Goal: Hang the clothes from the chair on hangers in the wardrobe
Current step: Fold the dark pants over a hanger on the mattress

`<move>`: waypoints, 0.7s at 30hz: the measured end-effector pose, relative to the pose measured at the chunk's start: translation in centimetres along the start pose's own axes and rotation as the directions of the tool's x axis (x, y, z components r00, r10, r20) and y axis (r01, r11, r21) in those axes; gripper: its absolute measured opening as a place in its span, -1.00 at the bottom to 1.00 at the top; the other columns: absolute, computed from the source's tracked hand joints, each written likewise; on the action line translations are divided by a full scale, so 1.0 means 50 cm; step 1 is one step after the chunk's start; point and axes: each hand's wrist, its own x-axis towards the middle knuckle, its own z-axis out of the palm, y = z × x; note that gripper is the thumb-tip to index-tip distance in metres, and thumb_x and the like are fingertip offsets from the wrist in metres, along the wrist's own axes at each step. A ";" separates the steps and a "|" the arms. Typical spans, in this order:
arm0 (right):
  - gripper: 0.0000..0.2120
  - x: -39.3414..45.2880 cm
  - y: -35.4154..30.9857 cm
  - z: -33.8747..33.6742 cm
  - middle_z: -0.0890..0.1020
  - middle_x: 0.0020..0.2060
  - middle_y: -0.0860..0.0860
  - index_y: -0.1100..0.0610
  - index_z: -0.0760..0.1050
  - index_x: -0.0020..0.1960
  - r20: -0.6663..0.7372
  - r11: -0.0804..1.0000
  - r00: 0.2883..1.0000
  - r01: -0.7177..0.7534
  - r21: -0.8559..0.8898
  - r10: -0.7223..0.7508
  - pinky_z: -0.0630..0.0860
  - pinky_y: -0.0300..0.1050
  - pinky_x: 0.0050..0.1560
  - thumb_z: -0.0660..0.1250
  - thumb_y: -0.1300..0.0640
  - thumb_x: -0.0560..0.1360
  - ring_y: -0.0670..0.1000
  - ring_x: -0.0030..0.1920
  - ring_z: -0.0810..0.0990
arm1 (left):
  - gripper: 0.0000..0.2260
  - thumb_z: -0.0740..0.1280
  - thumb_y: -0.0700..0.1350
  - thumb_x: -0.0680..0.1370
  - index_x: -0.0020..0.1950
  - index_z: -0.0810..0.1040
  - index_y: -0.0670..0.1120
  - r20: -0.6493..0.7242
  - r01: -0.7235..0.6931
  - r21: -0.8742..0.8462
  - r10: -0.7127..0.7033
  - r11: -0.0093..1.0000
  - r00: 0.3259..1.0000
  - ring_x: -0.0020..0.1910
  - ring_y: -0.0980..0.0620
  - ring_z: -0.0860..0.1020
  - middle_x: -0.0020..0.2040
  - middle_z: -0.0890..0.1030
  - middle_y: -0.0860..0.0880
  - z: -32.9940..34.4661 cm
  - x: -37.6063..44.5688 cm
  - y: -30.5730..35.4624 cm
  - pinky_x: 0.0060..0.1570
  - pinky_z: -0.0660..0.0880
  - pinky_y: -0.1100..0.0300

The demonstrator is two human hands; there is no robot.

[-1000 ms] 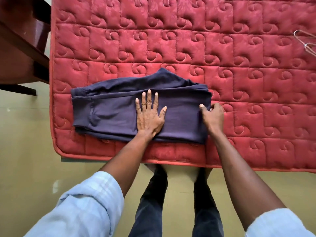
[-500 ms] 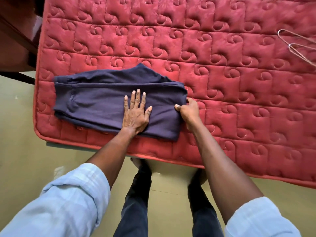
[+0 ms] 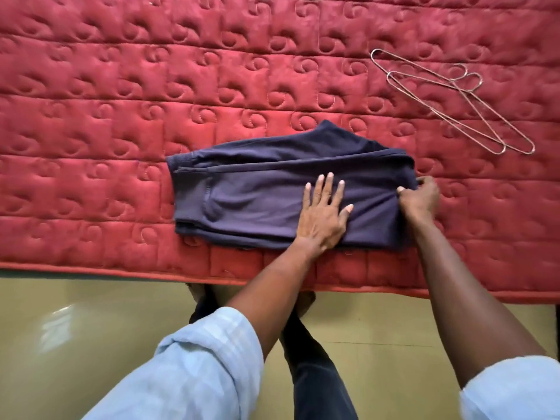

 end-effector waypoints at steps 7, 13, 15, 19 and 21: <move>-0.45 -0.124 -0.010 0.136 0.35 0.43 0.28 0.33 0.36 0.41 0.066 0.726 0.752 0.653 -0.216 -0.656 0.17 0.11 0.46 0.29 0.10 0.50 0.30 0.44 0.31 | -0.46 0.03 0.14 0.63 0.52 0.32 -0.11 -0.133 0.081 0.047 -0.074 0.996 0.988 0.55 -0.13 0.19 0.55 0.27 -0.17 -0.019 -0.045 -0.137 0.53 0.01 -0.11; -0.47 -0.220 -0.026 0.265 0.27 0.51 0.17 0.17 0.31 0.49 0.247 0.610 0.675 0.736 -0.294 -0.696 0.08 0.15 0.51 0.06 -0.06 0.60 0.24 0.52 0.18 | -0.46 0.08 0.16 0.64 0.58 0.22 -0.06 -0.200 0.203 0.086 -0.183 0.975 0.963 0.59 -0.15 0.04 0.59 0.11 -0.19 -0.077 -0.103 -0.337 0.56 -0.06 -0.04; -0.46 -0.212 -0.019 0.261 0.23 0.53 0.14 0.13 0.27 0.52 0.252 0.605 0.680 0.730 -0.318 -0.688 0.01 0.13 0.52 0.04 -0.09 0.61 0.20 0.54 0.14 | -0.44 0.09 0.16 0.64 0.59 0.19 -0.04 -0.203 0.199 0.079 -0.180 0.977 0.962 0.59 -0.14 0.01 0.60 0.07 -0.19 -0.084 -0.110 -0.352 0.56 -0.07 -0.02; -0.43 -0.214 -0.023 0.257 0.20 0.55 0.09 0.07 0.22 0.54 0.279 0.604 0.696 0.715 -0.351 -0.662 -0.10 0.09 0.52 0.02 -0.14 0.59 0.14 0.55 0.10 | -0.43 0.14 0.15 0.61 0.58 0.20 -0.03 -0.222 0.271 0.054 -0.253 0.961 0.942 0.59 -0.15 0.02 0.60 0.07 -0.19 -0.078 -0.101 -0.329 0.56 -0.11 -0.01; -0.43 -0.214 -0.024 0.258 0.21 0.54 0.09 0.07 0.23 0.54 0.280 0.603 0.702 0.709 -0.366 -0.655 -0.06 0.12 0.52 0.03 -0.14 0.60 0.14 0.55 0.11 | -0.43 0.17 0.10 0.58 0.57 0.22 -0.06 -0.203 0.307 0.055 -0.290 0.950 0.935 0.58 -0.17 0.03 0.60 0.07 -0.22 -0.080 -0.096 -0.318 0.55 -0.12 -0.04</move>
